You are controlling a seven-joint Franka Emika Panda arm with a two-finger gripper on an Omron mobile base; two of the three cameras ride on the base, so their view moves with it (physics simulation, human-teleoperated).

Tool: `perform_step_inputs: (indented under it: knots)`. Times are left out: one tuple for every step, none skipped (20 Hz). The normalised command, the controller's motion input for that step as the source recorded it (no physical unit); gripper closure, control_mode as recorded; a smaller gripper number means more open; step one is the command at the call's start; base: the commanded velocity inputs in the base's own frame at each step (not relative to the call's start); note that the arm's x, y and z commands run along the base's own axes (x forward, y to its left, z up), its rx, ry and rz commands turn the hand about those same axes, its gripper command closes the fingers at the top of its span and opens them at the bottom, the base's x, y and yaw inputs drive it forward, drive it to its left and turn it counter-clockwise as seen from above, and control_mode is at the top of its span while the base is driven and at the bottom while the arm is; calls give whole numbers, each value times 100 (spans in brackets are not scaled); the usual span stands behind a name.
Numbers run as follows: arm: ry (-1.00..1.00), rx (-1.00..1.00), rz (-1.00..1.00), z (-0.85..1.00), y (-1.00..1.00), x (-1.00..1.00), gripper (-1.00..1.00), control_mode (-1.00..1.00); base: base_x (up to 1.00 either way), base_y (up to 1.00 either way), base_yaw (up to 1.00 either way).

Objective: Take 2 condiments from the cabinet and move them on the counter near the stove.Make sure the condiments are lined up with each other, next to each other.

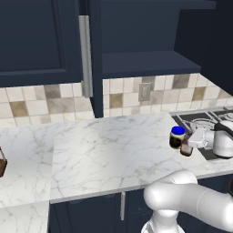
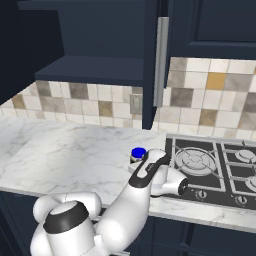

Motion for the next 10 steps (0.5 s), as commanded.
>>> perform_step_inputs:
  knots:
    - [-1,0,0,0,0,0,-100,-100,0,0,0]
    - [0,0,0,0,0,0,-100,-100,0,0,0]
    - [0,0,0,0,0,0,-100,-100,0,0,0]
    - [0,0,0,0,0,0,-100,-100,0,0,0]
    - [0,0,0,0,0,0,-100,-100,0,0,0]
    - [0,0,0,0,0,0,-100,-100,0,0,0]
    - [0,0,0,0,0,0,-100,-100,0,0,0]
    - [0,0,0,0,0,0,-100,-100,0,0,0]
    - [0,0,0,0,0,0,-100,-100,0,0,0]
    - [0,0,0,0,0,0,-100,-100,0,0,0]
